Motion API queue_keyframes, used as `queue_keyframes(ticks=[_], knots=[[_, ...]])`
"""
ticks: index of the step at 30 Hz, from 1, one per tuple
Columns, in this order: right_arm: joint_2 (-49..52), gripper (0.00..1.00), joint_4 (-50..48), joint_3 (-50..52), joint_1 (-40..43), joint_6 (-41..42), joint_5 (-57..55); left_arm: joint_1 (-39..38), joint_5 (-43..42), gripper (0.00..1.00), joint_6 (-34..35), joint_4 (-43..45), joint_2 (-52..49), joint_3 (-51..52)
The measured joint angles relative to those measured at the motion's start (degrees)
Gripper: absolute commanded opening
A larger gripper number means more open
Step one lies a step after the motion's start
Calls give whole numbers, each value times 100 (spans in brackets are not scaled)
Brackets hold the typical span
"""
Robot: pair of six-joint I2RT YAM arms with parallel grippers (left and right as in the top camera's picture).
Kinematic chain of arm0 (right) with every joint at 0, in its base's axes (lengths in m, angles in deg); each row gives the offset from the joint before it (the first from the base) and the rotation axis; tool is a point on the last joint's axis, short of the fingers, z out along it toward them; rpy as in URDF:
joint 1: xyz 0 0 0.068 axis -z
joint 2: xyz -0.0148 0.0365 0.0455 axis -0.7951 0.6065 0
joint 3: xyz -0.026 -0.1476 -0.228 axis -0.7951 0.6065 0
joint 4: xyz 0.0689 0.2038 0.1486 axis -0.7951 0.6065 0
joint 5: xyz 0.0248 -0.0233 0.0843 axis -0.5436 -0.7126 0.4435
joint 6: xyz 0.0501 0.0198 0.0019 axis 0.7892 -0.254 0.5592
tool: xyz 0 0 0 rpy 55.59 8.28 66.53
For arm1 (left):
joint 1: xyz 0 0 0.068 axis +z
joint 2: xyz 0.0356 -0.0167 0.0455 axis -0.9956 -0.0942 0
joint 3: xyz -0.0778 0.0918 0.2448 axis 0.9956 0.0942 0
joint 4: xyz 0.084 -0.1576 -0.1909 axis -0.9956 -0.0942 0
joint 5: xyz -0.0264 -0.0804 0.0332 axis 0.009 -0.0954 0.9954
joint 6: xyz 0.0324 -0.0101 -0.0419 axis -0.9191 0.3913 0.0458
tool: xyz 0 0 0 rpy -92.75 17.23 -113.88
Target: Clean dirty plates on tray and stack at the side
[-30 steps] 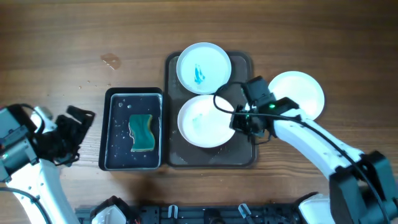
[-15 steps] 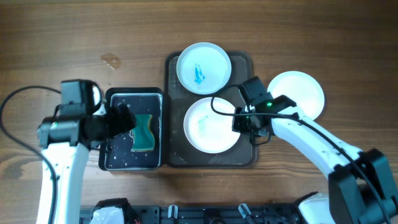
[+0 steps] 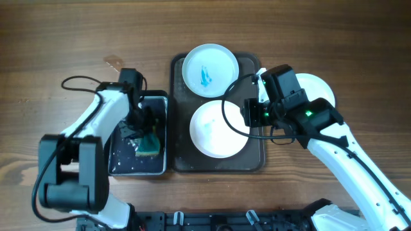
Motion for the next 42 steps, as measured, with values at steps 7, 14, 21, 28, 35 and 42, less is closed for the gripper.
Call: queue_keyframes(ticks=[7,14,21,28,35,42], knots=[[2,49,66,0,0,46,0,-7,103,38,-52,-278,-83,-258],[2,50,107,0,0,46,0,-2,118,51,-96,-1331,138,-1027],[2,50,181,0,0,52,0,-2,-151,37,-72,-238,170,-55],[125,48,378,0,0,308,-7,2,-247,4,144,361,278,599],[1008,40,166,0,7,1147,-24,2,-105,4,157,-940,321,-424],[1884,36,-142,0,645,804,70,2,0,4,105,-1392,756,-1276]])
